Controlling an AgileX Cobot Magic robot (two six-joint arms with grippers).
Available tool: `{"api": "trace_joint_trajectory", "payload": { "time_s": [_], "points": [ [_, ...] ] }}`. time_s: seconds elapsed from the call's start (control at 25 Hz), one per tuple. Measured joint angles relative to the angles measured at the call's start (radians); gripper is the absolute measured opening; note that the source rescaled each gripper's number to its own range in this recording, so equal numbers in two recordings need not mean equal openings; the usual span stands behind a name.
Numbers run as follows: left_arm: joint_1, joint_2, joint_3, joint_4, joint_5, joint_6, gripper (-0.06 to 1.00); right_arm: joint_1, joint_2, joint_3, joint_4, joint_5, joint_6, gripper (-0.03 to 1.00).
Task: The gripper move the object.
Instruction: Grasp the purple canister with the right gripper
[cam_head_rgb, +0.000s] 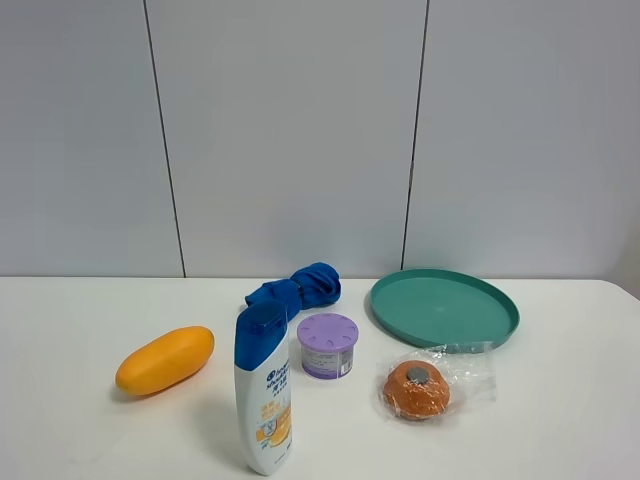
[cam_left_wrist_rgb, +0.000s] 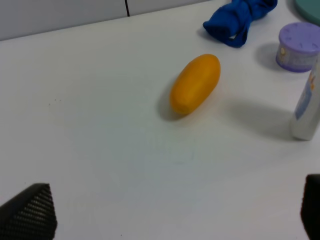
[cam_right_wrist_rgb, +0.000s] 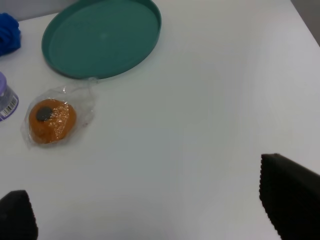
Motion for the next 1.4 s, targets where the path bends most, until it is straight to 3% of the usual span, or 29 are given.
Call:
{"api": "trace_joint_trajectory", "payload": {
  "time_s": [0.04, 1.4],
  "points": [
    [0.0, 0.0, 0.0, 0.0, 0.0, 0.0, 1.0, 0.0, 0.0, 0.0, 0.0, 0.0, 0.0, 0.62],
    [0.0, 0.0, 0.0, 0.0, 0.0, 0.0, 1.0, 0.0, 0.0, 0.0, 0.011, 0.0, 0.0, 0.62]
  ]
}}
